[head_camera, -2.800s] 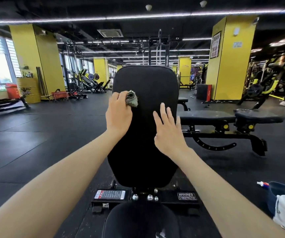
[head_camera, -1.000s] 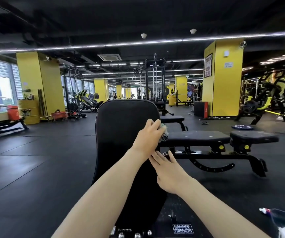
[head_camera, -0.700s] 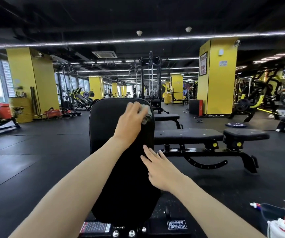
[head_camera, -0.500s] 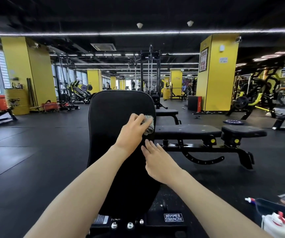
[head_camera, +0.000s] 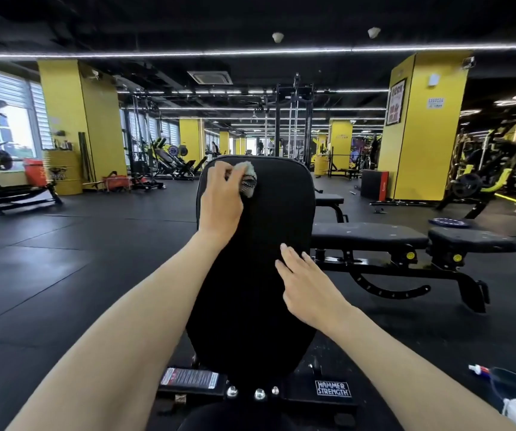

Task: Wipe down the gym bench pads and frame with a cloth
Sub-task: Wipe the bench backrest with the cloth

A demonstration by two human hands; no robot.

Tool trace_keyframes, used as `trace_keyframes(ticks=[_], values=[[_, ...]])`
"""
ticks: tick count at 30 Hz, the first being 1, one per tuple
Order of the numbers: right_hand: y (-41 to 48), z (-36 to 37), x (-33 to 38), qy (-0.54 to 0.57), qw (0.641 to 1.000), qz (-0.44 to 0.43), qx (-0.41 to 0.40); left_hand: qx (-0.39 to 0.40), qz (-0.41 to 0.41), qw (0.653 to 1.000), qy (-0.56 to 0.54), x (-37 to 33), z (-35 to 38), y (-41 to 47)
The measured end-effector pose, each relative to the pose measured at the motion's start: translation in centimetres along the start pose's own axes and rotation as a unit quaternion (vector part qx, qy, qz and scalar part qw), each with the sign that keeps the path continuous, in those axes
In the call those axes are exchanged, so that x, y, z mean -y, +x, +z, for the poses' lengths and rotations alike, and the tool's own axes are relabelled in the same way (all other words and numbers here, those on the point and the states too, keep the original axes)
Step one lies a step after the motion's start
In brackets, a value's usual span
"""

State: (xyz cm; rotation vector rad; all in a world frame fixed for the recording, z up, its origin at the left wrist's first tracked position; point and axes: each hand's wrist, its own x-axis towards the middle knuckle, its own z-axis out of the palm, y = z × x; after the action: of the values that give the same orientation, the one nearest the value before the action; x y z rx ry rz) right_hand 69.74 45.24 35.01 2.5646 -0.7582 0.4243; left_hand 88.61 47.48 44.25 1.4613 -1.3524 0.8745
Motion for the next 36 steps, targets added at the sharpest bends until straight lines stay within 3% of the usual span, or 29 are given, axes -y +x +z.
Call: trace_keyframes(ticks=[2, 5, 11, 14, 16, 18, 20, 21, 23, 27, 30, 32, 34, 36], values=[[0.5, 0.0, 0.2, 0.006, 1.000, 0.024, 0.000, -0.006, -0.041, 0.999, 0.016, 1.4, -0.1, 1.0], [1.1, 0.7, 0.6, -0.021, 0.998, 0.061, 0.002, -0.013, -0.020, 1.000, 0.004, 1.0, 1.9, -1.2], [1.6, 2.5, 1.1, -0.024, 0.995, 0.092, -0.017, 0.135, 0.147, 0.980, 0.002, -0.7, 4.7, -9.1], [1.5, 2.4, 0.9, -0.044, 0.995, 0.086, -0.014, 0.155, 0.210, 0.965, -0.010, 0.9, 3.4, -8.2], [1.4, 1.5, 0.8, -0.052, 0.995, 0.084, 0.006, 0.080, 0.144, 0.986, -0.032, 1.2, 1.9, -5.5], [1.4, 1.1, 0.5, -0.059, 0.996, 0.065, 0.020, -0.019, 0.006, 0.999, -0.050, 1.5, 0.4, -2.4], [1.4, 0.5, 0.5, -0.047, 0.997, 0.061, 0.033, -0.040, -0.082, 0.996, -0.004, 2.1, -0.5, -0.5], [1.4, 0.4, 0.6, -0.045, 0.997, 0.060, 0.029, -0.024, -0.089, 0.996, 0.018, 2.4, -0.5, -0.4], [1.4, 0.4, 0.8, -0.033, 0.997, 0.059, 0.026, 0.015, -0.041, 0.998, 0.053, 2.8, -0.4, -2.3], [1.1, 0.5, 0.9, 0.000, 0.997, 0.070, 0.041, 0.151, 0.166, 0.968, 0.109, 3.8, 0.1, -11.1], [1.0, 0.3, 1.1, 0.001, 0.996, 0.073, 0.059, 0.198, 0.218, 0.950, 0.106, 4.8, -0.7, -12.4], [1.4, -0.1, 1.1, 0.006, 0.996, 0.074, 0.057, 0.150, 0.183, 0.968, 0.078, 4.7, -1.1, -10.1], [2.0, -0.4, 1.1, 0.008, 0.995, 0.077, 0.060, 0.073, 0.053, 0.996, 0.023, 4.1, -1.5, -6.7], [2.3, -0.5, 1.0, 0.008, 0.995, 0.075, 0.067, 0.029, -0.071, 0.997, 0.009, 3.7, -1.9, -3.8]])
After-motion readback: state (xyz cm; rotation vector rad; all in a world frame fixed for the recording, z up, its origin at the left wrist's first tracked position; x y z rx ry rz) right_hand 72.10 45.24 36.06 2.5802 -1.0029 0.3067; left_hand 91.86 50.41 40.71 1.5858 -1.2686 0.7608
